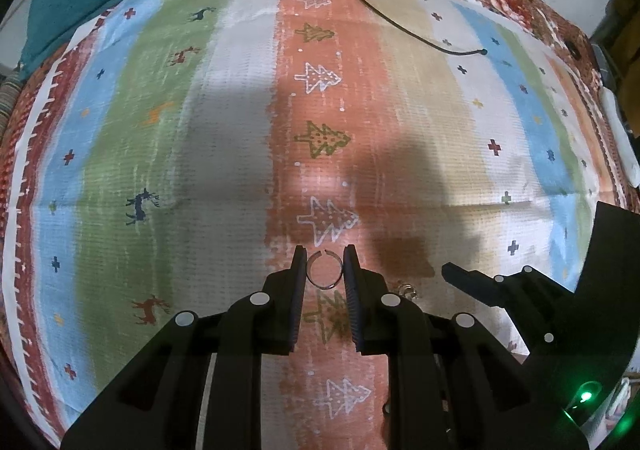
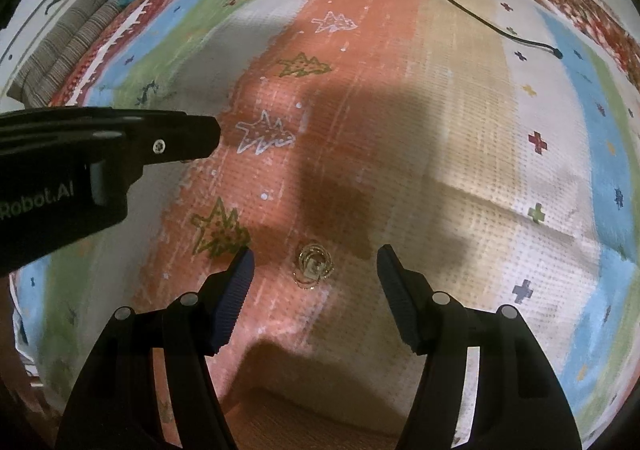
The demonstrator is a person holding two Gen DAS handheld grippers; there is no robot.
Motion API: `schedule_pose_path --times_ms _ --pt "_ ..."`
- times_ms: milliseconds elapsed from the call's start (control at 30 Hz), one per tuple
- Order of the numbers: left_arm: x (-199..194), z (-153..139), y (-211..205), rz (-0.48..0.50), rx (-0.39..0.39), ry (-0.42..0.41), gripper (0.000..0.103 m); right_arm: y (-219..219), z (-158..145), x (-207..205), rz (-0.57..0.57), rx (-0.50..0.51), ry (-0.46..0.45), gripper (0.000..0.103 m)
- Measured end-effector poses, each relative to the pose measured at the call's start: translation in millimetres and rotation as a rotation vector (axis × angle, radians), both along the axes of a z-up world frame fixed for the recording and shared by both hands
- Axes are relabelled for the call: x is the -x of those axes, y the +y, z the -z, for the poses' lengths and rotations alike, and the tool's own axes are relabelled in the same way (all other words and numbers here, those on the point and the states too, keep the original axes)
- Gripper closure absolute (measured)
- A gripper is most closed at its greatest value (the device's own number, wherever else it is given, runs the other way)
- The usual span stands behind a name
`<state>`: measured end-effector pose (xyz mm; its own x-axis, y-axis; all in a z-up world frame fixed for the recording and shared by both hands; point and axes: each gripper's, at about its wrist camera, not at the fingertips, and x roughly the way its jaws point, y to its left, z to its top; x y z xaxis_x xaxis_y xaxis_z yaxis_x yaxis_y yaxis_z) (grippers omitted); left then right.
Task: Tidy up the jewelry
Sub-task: 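Lower the right gripper and grasp the second silver ring while the left holds its ring, then carry both held rings over the silver tin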
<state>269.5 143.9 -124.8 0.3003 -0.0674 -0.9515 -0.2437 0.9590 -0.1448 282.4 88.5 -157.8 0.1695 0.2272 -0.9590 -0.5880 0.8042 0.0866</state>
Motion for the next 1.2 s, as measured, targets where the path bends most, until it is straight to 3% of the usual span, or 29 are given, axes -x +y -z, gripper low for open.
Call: schedule_pose_path --times_ms 100,267,433,900,1200 --pt "0.3 -0.4 2.3 -0.005 0.002 -0.002 0.085 -1.8 3.6 -3.5 0.012 0.002 0.009 0.052" --pt "1.0 0.0 3.4 -0.006 -0.003 -0.001 0.085 1.8 6.3 -3.8 0.006 0.026 -0.007 0.059" --pt "0.7 -0.5 3.7 -0.004 -0.007 -0.002 0.085 2.4 8.0 -3.5 0.004 0.042 -0.013 0.086" --pt "4.0 -6.3 -3.1 0.022 -0.016 -0.015 0.085 -7.7 -0.6 -0.2 0.037 0.001 -0.027 0.086" --pt "15.3 -14.6 -7.6 0.023 -0.045 -0.030 0.085 -30.4 -28.2 5.2 0.085 -0.029 -0.068 0.086"
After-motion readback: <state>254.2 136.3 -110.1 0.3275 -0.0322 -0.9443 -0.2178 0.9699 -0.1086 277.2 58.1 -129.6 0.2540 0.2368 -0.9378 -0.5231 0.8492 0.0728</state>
